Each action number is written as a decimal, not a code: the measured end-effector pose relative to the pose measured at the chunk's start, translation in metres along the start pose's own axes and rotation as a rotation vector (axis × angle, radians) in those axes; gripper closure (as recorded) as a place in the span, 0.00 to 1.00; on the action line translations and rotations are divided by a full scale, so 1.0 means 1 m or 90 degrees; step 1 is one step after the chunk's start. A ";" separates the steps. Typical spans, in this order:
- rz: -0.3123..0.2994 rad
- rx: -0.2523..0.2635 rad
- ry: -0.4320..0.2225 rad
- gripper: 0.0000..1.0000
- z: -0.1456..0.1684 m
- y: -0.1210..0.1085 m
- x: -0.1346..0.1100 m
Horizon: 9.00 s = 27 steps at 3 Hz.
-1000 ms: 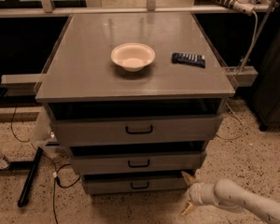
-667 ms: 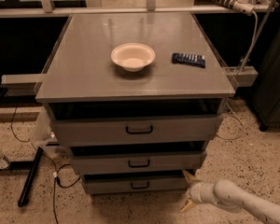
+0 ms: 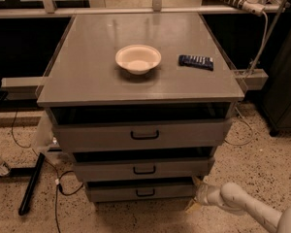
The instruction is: Open bottom drawer
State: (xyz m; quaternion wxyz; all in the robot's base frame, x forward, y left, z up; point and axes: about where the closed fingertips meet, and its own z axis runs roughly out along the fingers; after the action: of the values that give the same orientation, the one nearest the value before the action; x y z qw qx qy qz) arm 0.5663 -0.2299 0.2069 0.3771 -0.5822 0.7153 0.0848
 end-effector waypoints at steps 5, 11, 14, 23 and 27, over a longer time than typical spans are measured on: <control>-0.032 -0.098 -0.033 0.00 0.074 -0.001 -0.007; -0.029 -0.058 -0.006 1.00 0.025 0.023 -0.002; -0.017 -0.056 -0.006 0.35 0.016 0.037 -0.001; 0.028 -0.086 -0.009 0.58 0.005 0.047 0.003; 0.059 -0.115 -0.017 0.19 0.004 0.064 0.026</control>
Offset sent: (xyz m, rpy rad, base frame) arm 0.0210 0.0312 -0.0121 0.0272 -0.0232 0.1055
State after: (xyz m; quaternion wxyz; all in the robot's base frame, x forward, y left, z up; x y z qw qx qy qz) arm 0.5094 -0.2282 0.1668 0.3283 -0.5786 0.7261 0.1740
